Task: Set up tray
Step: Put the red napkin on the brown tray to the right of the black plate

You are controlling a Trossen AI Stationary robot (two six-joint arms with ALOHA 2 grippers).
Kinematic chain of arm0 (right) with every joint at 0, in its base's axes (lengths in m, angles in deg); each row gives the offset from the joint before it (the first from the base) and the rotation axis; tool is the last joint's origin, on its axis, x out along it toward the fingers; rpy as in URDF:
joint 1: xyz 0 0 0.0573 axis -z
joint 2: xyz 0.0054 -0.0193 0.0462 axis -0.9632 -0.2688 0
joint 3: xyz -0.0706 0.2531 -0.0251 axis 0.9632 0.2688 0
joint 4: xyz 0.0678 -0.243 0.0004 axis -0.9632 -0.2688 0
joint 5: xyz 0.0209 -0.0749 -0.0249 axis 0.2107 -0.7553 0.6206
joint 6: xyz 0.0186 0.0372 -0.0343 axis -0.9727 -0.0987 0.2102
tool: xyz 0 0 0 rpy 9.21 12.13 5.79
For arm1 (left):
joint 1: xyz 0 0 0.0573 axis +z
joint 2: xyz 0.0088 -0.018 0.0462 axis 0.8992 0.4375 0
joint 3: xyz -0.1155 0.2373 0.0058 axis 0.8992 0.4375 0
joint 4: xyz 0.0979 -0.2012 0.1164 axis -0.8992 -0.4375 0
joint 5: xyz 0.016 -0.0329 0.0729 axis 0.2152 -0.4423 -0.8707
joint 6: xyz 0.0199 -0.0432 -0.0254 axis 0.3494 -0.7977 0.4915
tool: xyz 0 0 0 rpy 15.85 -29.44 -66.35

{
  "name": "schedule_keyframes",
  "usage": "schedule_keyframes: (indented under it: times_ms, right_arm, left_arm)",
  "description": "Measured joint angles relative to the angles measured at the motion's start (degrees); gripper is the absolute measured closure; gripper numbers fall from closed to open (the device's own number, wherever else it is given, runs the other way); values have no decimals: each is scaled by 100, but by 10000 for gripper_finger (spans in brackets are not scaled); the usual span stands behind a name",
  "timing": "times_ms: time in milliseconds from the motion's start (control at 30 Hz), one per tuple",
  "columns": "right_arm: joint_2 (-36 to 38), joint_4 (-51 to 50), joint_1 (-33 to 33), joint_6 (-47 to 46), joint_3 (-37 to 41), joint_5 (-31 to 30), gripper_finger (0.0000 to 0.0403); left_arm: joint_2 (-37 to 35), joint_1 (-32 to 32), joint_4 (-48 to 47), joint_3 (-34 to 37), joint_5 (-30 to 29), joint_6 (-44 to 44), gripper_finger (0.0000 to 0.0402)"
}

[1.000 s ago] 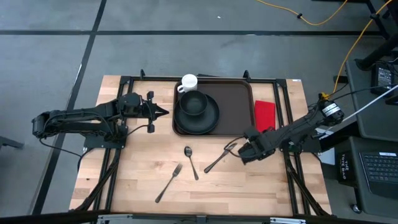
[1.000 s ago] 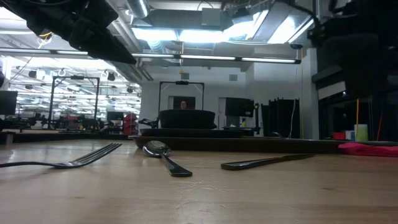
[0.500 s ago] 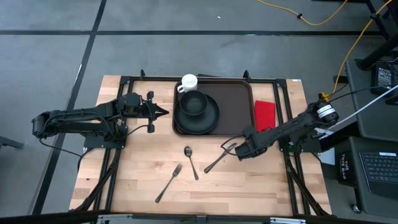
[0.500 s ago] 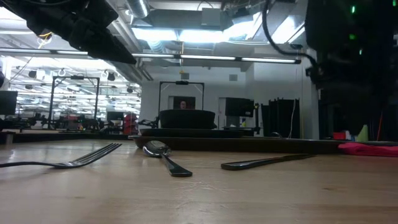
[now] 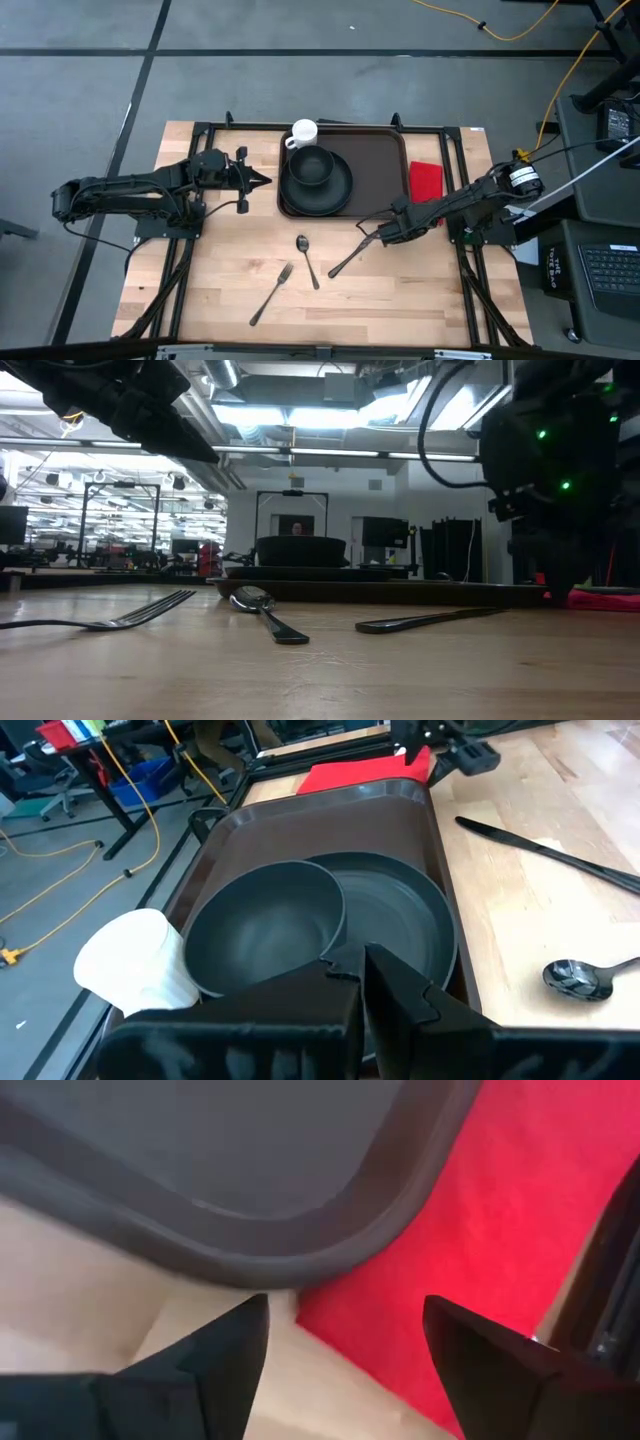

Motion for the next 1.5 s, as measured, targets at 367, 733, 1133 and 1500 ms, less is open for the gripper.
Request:
schedule_keyframes:
  times_ms: [367, 733, 1133, 1500]
  right_arm:
    - [16, 258, 305, 98, 268, 32, 135]
    - [0, 33, 351, -18, 301, 30, 135]
    - [13, 344, 348, 91, 504, 53, 186]
    - [7, 405, 348, -20, 508, 160, 239]
  left_arm:
    - [1, 0, 1, 0, -98, 9, 396]
    - [1, 0, 0, 0, -345, 9, 396]
    - [2, 0, 0, 0, -345, 0, 396]
    - [2, 0, 0, 0, -280, -7, 396]
